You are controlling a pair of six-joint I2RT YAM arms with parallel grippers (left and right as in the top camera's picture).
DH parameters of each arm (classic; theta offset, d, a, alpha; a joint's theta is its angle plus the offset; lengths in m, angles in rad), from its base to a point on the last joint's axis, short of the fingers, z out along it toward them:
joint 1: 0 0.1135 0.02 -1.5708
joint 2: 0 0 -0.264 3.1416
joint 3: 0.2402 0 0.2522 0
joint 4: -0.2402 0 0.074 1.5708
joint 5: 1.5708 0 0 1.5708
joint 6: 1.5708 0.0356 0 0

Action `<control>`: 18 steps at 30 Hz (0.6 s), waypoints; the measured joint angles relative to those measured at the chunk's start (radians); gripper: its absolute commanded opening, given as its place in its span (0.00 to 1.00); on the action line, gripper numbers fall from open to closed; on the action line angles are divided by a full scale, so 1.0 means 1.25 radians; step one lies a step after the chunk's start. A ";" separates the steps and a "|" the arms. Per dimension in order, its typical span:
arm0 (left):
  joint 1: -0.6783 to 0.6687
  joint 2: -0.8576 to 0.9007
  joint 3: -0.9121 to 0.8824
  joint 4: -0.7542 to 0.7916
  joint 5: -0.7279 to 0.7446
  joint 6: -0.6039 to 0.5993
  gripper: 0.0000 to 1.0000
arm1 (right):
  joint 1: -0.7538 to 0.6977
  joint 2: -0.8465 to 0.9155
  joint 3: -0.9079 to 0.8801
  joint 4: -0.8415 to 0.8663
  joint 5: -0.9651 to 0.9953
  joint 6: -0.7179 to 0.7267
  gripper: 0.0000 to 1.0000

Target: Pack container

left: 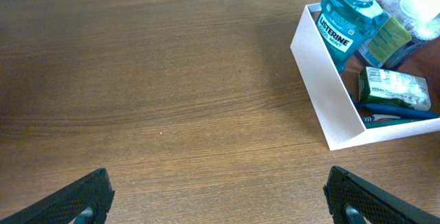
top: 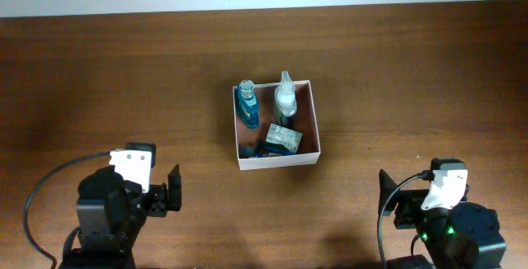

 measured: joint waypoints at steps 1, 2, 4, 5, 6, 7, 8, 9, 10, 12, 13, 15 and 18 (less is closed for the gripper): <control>0.000 0.000 0.000 0.000 -0.001 -0.001 0.99 | 0.000 0.000 0.000 0.000 0.000 0.000 0.98; 0.000 0.000 0.000 0.000 -0.002 -0.002 0.99 | 0.000 0.000 0.000 0.000 0.000 0.001 0.98; 0.000 0.000 0.000 0.000 -0.003 -0.004 0.99 | 0.000 0.000 0.000 0.000 0.000 0.000 0.98; 0.000 0.000 0.000 0.000 -0.004 -0.004 0.99 | 0.000 0.000 0.000 0.000 0.000 0.001 0.98; 0.000 0.000 0.000 0.000 -0.005 -0.004 0.99 | 0.000 0.000 0.000 0.000 0.000 0.000 0.98; 0.000 0.000 0.000 -0.001 -0.005 -0.004 0.99 | 0.000 0.000 0.000 0.000 0.000 0.000 0.98; 0.000 0.000 0.000 0.000 -0.005 -0.004 0.99 | 0.000 0.000 0.000 0.000 0.000 0.001 0.99; 0.000 0.000 0.000 0.000 -0.005 -0.004 0.99 | 0.000 0.000 0.000 0.000 0.000 0.000 0.98; 0.000 0.000 0.000 0.000 -0.005 -0.004 0.99 | 0.000 0.000 0.000 0.000 0.000 0.000 0.98; 0.000 0.000 0.000 -0.001 -0.005 -0.004 0.99 | 0.000 0.000 0.000 0.000 0.000 0.000 0.99; 0.000 0.000 0.000 -0.001 -0.005 -0.004 1.00 | 0.000 0.000 0.000 0.000 0.000 0.001 0.99; 0.000 0.000 0.000 -0.001 -0.005 -0.004 0.99 | 0.000 0.000 0.000 -0.006 0.000 0.000 0.98; 0.000 0.000 0.000 -0.001 -0.005 -0.004 0.99 | 0.000 -0.020 -0.006 -0.020 0.000 -0.001 0.98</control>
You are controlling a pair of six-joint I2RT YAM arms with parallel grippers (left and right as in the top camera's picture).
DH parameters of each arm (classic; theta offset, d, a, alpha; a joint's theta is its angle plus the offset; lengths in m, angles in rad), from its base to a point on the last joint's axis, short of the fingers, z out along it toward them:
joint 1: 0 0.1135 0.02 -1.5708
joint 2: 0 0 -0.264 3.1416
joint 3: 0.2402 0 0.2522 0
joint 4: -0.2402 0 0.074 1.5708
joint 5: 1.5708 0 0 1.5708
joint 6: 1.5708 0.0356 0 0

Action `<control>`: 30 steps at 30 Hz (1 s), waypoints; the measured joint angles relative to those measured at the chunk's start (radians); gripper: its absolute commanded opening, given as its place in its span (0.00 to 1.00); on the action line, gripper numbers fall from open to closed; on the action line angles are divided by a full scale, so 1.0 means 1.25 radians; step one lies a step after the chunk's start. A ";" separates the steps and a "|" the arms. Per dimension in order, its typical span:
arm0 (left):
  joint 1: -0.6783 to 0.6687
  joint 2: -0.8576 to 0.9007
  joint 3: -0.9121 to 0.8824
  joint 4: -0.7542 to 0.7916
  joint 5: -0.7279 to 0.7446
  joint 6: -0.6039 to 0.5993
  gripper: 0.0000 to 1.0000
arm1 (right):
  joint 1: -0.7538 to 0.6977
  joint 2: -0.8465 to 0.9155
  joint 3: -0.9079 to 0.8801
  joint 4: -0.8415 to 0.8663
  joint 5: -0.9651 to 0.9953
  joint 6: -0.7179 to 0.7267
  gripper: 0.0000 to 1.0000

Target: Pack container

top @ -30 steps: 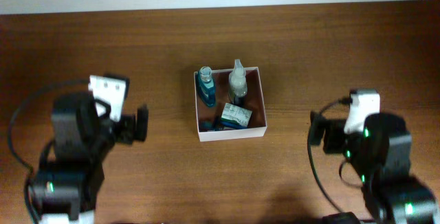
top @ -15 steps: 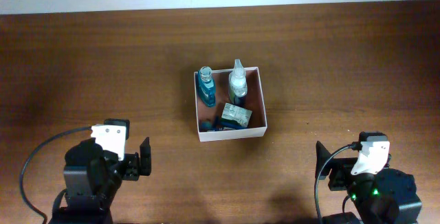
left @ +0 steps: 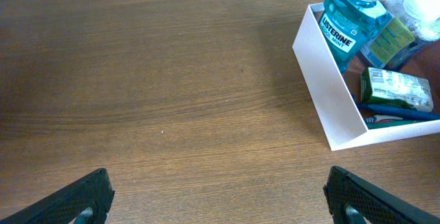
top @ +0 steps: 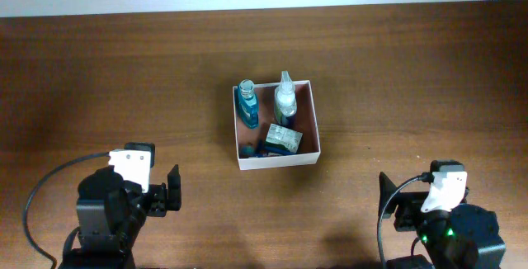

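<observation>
A white box (top: 238, 129) stands in the middle of the table. Inside it are a blue mouthwash bottle (top: 247, 104), a clear spray bottle (top: 285, 97), a small green-and-white packet (top: 283, 139) and a blue toothbrush (left: 399, 113). My left gripper (left: 220, 200) is open over bare wood to the box's lower left, nothing between its fingers. In the overhead view it sits at the front left (top: 169, 191). My right gripper (top: 386, 195) is at the front right, away from the box; its jaws cannot be read from above.
The brown wooden table (top: 396, 79) runs to a pale wall strip at the far edge. Black cables loop beside both arm bases at the front.
The left wrist view has shifted slightly, the box sitting a little lower right in it. The right arm has dropped a touch toward the front edge. Box contents are unchanged.
</observation>
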 measured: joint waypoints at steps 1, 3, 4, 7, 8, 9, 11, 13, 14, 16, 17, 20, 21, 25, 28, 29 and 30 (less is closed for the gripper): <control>0.000 0.000 0.000 0.000 0.000 0.000 0.99 | -0.002 -0.014 -0.007 0.001 0.000 0.001 0.98; 0.000 0.000 0.000 0.000 0.000 0.000 0.99 | -0.008 -0.061 -0.048 0.028 0.002 0.001 0.98; 0.000 0.000 0.000 0.000 0.000 0.000 0.99 | -0.013 -0.084 -0.076 0.054 0.002 0.001 0.98; 0.000 0.000 -0.001 -0.001 0.000 0.000 0.99 | -0.027 -0.159 -0.179 0.148 -0.002 0.000 0.98; 0.000 0.000 -0.001 0.000 0.000 0.000 0.99 | -0.030 -0.197 -0.229 0.185 -0.005 0.001 0.98; 0.000 0.000 -0.001 -0.001 0.000 0.000 0.99 | -0.031 -0.218 -0.267 0.225 -0.008 0.001 0.98; 0.000 0.000 -0.001 0.000 0.000 -0.002 0.99 | -0.032 -0.226 -0.331 0.325 -0.013 0.000 0.98; 0.000 0.000 -0.001 0.000 0.000 -0.002 0.99 | -0.032 -0.226 -0.374 0.400 -0.013 0.001 0.98; 0.000 0.000 -0.001 -0.001 0.000 -0.002 0.99 | -0.033 -0.226 -0.403 0.451 -0.013 0.001 0.99; 0.000 0.000 -0.001 -0.002 0.000 -0.002 0.99 | -0.034 -0.227 -0.456 0.562 -0.013 -0.003 0.98; 0.000 0.000 -0.001 -0.001 0.000 -0.002 0.99 | -0.034 -0.228 -0.483 0.612 -0.013 -0.006 0.98; 0.000 0.000 -0.001 -0.002 0.000 -0.002 0.99 | -0.034 -0.228 -0.557 0.736 -0.013 -0.016 0.98; 0.000 0.000 -0.001 -0.001 0.000 -0.002 0.99 | -0.034 -0.228 -0.565 0.732 -0.013 -0.023 0.98; 0.000 0.000 -0.001 -0.002 0.000 -0.002 0.99 | -0.034 -0.228 -0.573 0.688 -0.016 -0.054 0.98; 0.000 0.000 -0.001 -0.002 0.000 -0.002 0.99 | -0.034 -0.228 -0.573 0.688 -0.022 -0.066 0.98; 0.000 0.000 -0.001 -0.002 0.000 -0.002 0.99 | -0.034 -0.228 -0.573 0.688 -0.022 -0.068 0.98; 0.000 0.000 -0.001 -0.001 0.000 -0.003 0.99 | -0.034 -0.228 -0.573 0.688 -0.022 -0.069 0.98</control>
